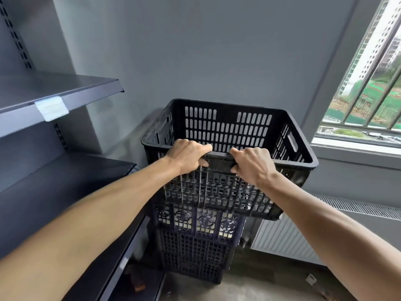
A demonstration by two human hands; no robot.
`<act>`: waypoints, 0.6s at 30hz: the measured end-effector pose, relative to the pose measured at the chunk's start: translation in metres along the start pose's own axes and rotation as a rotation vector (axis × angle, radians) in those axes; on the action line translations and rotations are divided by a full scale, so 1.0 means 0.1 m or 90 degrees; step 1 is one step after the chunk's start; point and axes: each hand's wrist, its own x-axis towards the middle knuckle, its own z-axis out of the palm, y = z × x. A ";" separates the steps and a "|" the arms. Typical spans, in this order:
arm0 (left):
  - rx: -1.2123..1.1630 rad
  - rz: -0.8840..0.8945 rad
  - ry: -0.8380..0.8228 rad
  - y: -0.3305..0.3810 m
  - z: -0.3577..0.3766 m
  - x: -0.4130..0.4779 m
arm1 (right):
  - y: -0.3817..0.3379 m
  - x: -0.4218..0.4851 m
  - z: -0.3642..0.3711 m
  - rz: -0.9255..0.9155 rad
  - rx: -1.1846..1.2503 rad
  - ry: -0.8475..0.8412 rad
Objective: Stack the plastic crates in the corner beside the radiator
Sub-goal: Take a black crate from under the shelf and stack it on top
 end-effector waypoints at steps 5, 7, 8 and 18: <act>0.012 -0.012 -0.016 -0.24 0.27 0.21 | 0.07 0.40 0.33 -0.017 0.015 0.009; 0.013 -0.021 -0.030 -0.33 0.40 0.27 | 0.07 0.53 0.45 -0.019 0.020 0.008; 0.018 -0.027 -0.036 -0.37 0.47 0.30 | 0.07 0.60 0.52 -0.021 0.023 0.011; 0.027 -0.071 -0.071 -0.76 0.86 0.36 | -0.03 1.14 0.93 -0.062 0.033 -0.005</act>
